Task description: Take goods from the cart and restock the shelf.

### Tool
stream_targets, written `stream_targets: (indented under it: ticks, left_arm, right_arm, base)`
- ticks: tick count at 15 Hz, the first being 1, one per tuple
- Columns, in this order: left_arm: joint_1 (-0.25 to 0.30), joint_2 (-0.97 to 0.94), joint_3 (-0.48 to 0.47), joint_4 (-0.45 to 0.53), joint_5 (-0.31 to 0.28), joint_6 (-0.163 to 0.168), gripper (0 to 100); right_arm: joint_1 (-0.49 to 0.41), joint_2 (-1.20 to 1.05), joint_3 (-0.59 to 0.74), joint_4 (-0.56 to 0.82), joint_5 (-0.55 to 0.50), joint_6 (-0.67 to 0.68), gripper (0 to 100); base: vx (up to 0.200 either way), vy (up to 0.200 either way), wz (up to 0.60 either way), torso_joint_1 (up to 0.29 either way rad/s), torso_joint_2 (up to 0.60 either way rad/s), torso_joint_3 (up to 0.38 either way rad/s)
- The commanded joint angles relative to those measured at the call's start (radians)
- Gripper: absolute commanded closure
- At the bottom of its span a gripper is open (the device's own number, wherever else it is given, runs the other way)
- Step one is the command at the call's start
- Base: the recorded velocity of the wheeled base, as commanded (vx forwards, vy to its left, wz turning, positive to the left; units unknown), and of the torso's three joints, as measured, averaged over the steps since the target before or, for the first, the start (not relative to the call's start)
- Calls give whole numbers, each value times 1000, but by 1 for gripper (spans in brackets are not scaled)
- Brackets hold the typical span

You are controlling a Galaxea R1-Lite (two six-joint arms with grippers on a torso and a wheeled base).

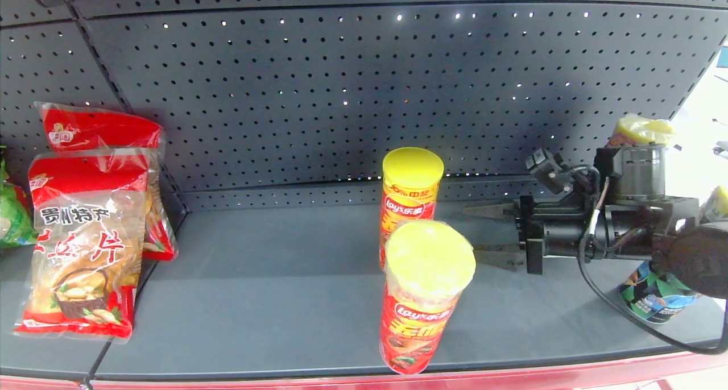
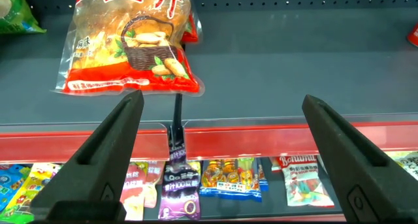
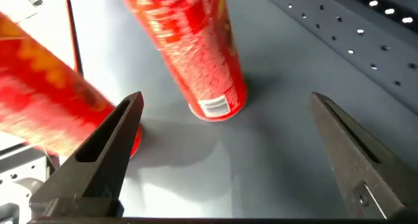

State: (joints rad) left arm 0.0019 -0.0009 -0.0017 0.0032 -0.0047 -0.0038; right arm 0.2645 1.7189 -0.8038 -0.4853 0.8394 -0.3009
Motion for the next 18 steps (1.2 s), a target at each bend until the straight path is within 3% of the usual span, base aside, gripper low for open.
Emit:
stream_targets:
  ticks: [1, 13, 16, 17, 18]
  left_arm:
    - [1, 1, 0, 0, 0, -1, 0]
    - [0, 1, 0, 0, 0, -1, 0]
    - [1, 1, 0, 0, 0, -1, 0]
    - [1, 1, 0, 0, 0, -1, 0]
    - [1, 1, 0, 0, 0, -1, 0]
  right_arm:
    - [-17, -94, 57, 1, 1, 2, 0]
    - [-111, -680, 290, -6, -14, 68, 0]
    - [-235, -860, 325, -6, -19, 97, 0]
    - [-235, -860, 325, -6, -19, 97, 0]
    - [-275, -958, 291, 2, -103, 169, 0]
  base:
    - [0, 0, 0, 0, 0, 0]
    - [0, 0, 0, 0, 0, 0]
    - [0, 0, 0, 0, 0, 0]
    - [0, 0, 0, 0, 0, 0]
    - [0, 0, 0, 0, 0, 0]
